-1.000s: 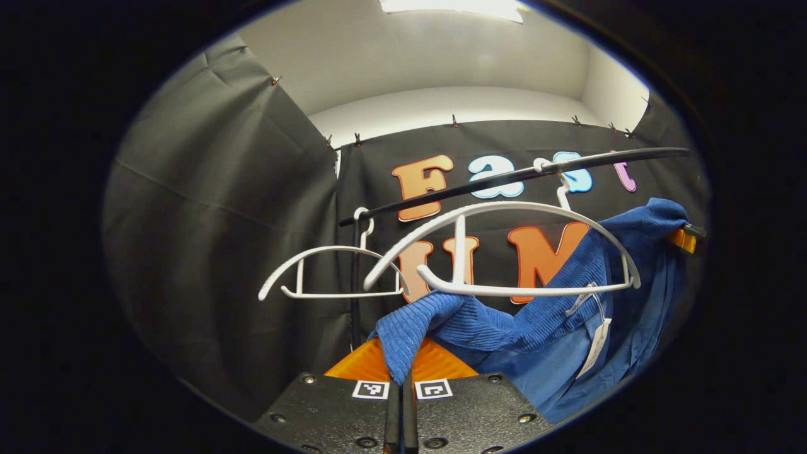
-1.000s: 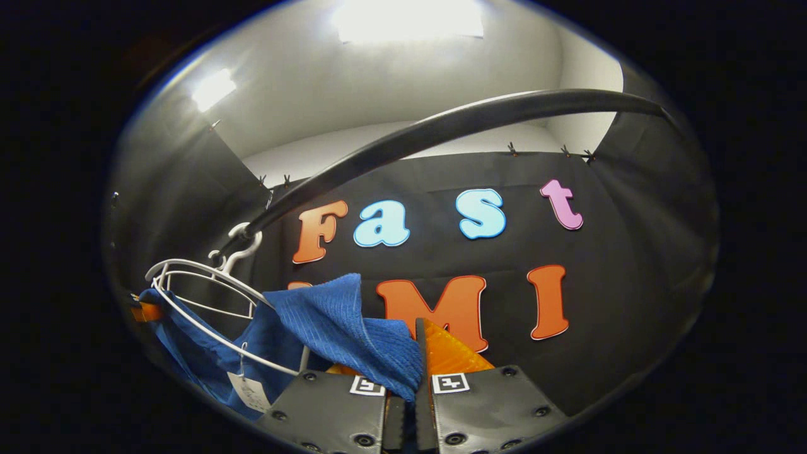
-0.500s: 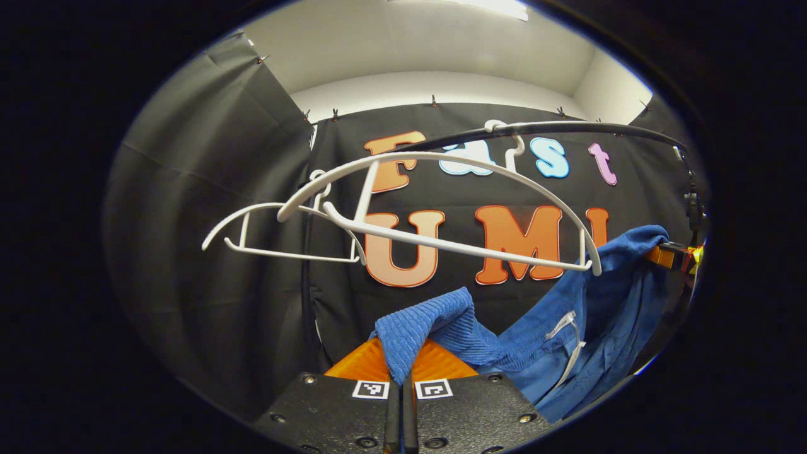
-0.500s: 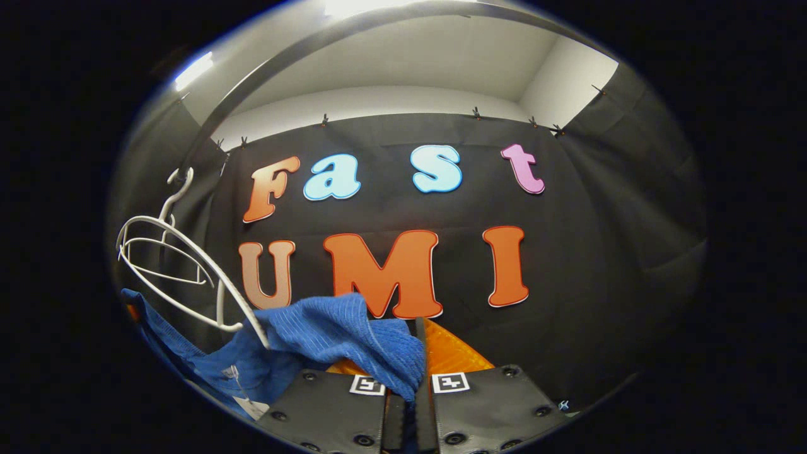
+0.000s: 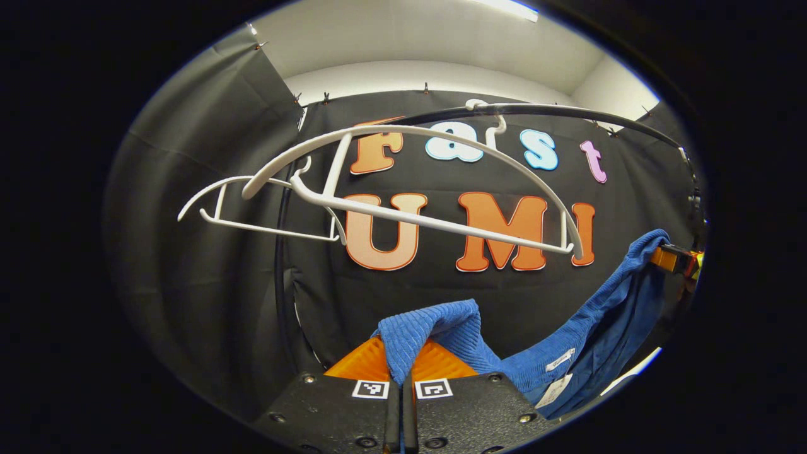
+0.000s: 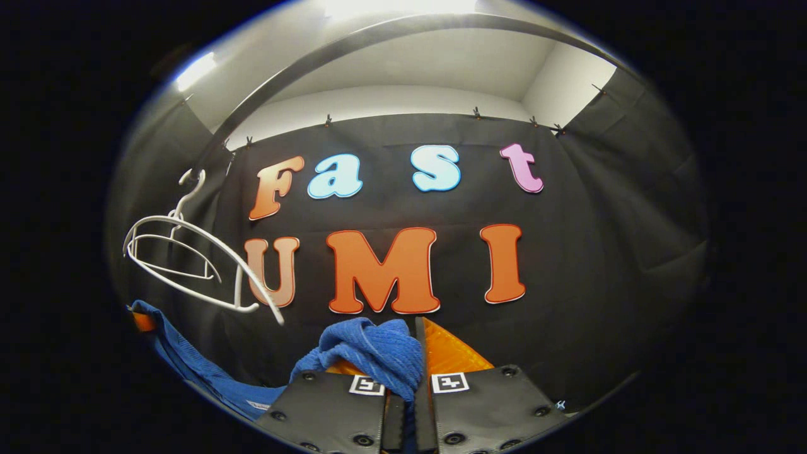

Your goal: Grasp the clothes on the hanger with both hands and then place them into the laundry hamper below.

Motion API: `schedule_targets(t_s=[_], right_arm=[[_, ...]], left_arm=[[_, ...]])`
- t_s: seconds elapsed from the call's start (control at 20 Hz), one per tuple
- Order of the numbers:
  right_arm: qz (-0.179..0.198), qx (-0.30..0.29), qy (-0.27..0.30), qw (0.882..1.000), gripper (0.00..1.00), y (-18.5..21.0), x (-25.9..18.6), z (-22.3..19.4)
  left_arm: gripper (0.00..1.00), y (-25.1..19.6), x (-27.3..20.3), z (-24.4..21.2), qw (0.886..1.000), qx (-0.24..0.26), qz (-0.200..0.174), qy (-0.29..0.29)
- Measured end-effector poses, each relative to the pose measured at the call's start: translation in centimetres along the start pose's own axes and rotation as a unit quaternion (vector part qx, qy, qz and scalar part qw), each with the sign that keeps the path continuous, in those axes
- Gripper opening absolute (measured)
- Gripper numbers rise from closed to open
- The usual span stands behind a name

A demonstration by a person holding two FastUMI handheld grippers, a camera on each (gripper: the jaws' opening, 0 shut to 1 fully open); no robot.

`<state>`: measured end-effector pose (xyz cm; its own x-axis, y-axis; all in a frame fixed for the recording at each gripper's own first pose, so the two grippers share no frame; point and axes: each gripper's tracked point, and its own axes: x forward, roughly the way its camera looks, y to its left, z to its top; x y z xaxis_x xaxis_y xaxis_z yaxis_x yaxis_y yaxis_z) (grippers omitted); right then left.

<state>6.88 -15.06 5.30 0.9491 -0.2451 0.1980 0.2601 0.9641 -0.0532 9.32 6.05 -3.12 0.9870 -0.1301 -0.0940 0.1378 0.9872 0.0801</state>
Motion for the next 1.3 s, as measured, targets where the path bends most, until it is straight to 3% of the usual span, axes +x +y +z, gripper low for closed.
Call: schedule_targets(t_s=[0.2,0.35,0.6,0.75,1.0,1.3], right_arm=[[0.047,0.022,0.028,0.998,0.19,4.1,-0.8,-2.0],[0.093,0.026,0.076,0.992,0.19,8.4,-2.0,-5.8],[0.153,0.033,0.17,0.973,0.19,14.6,-5.6,-14.3],[0.165,0.042,0.231,0.958,0.19,16.2,-7.7,-19.6],[0.162,0.055,0.334,0.927,0.19,16.7,-10.0,-28.0],[0.132,0.07,0.456,0.877,0.19,15.3,-13.3,-38.4]], left_arm=[[0.02,-1.6,-0.1,-1.3,1.0,-0.006,-0.015,0.012],[0.02,-3.7,0.1,-3.9,0.998,-0.023,-0.037,0.035],[0.02,-7.5,0.1,-10.5,0.992,-0.025,-0.065,0.11],[0.02,-9.6,0.3,-14.3,0.985,-0.031,-0.081,0.149],[0.03,-12.6,-1.2,-22.0,0.963,-0.064,-0.098,0.241],[0.04,-13.8,-3.9,-31.9,0.917,-0.089,-0.113,0.371]])
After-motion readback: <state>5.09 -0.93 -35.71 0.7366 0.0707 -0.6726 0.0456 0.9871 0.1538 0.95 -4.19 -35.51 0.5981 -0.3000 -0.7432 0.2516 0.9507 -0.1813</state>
